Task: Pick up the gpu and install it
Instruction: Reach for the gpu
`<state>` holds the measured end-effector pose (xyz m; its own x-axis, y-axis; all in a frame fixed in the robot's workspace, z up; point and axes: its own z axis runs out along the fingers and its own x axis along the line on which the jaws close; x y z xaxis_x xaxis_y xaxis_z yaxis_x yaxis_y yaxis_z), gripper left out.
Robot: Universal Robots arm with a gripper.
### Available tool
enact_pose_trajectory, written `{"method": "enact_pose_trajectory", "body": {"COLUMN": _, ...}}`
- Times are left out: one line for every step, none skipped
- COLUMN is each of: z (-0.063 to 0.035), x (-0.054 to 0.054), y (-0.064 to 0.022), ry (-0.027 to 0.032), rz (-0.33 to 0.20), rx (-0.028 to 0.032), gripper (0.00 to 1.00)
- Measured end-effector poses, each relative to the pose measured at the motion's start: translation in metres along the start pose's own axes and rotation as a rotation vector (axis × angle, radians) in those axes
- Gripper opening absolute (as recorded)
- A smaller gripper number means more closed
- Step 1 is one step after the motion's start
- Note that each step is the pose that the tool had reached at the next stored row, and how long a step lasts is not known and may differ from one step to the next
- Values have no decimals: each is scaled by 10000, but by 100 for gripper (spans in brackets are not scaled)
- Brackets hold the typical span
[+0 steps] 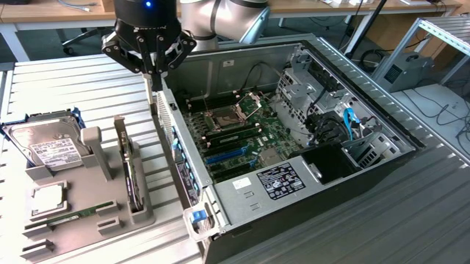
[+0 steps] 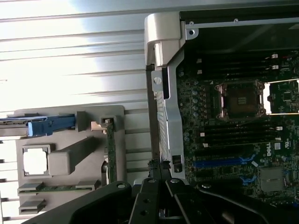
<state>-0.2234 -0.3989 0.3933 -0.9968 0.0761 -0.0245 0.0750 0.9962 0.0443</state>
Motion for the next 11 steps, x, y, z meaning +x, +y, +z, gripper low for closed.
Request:
{"method": "enact_pose_trajectory", "body": {"z": 0, "x": 5, "y": 0, "ry": 0, "rz": 1, "rx": 0, "gripper": 11}}
{"method": "enact_pose_trajectory", "body": {"z": 0, "x": 8, "y": -1, "ry": 0, "rz": 1, "rx": 1, "gripper": 11}}
{"method": "enact_pose_trajectory", "body": {"z": 0, "x": 17, "y": -2, "ry": 0, "rz": 1, "rx": 0, "gripper": 11}}
{"method": "enact_pose_trajectory", "body": {"z": -1, "x": 24, "y": -2, "ry": 0, "rz": 2, "rx": 1, "gripper": 11}}
{"method": "enact_pose_trajectory", "body": {"z": -1, "x": 30, "y": -2, "ry": 0, "rz": 1, "rx": 1, "gripper": 11}}
{"method": "enact_pose_trajectory", "body": {"z": -1, "x": 41, "y": -3, "ry": 0, "rz": 1, "rx": 0, "gripper": 11}}
{"method": "enact_pose_trajectory", "body": {"z": -1, "x": 51, "y": -4, "ry": 0, "rz": 1, "rx": 0, "gripper": 11}}
{"method": "enact_pose_trajectory", "body": {"z": -2, "x": 59, "y": -4, "ry": 0, "rz": 1, "rx": 0, "gripper": 11}}
{"method": "enact_pose_trajectory", "body": {"z": -2, "x": 66, "y": -5, "ry": 0, "rz": 1, "rx": 0, "gripper": 11}}
{"method": "enact_pose_trajectory", "body": {"z": -2, "x": 74, "y": -5, "ry": 0, "rz": 1, "rx": 0, "gripper": 11}}
{"method": "enact_pose_trajectory", "body": {"z": -2, "x": 80, "y": -6, "ry": 0, "rz": 1, "rx": 0, "gripper": 11}}
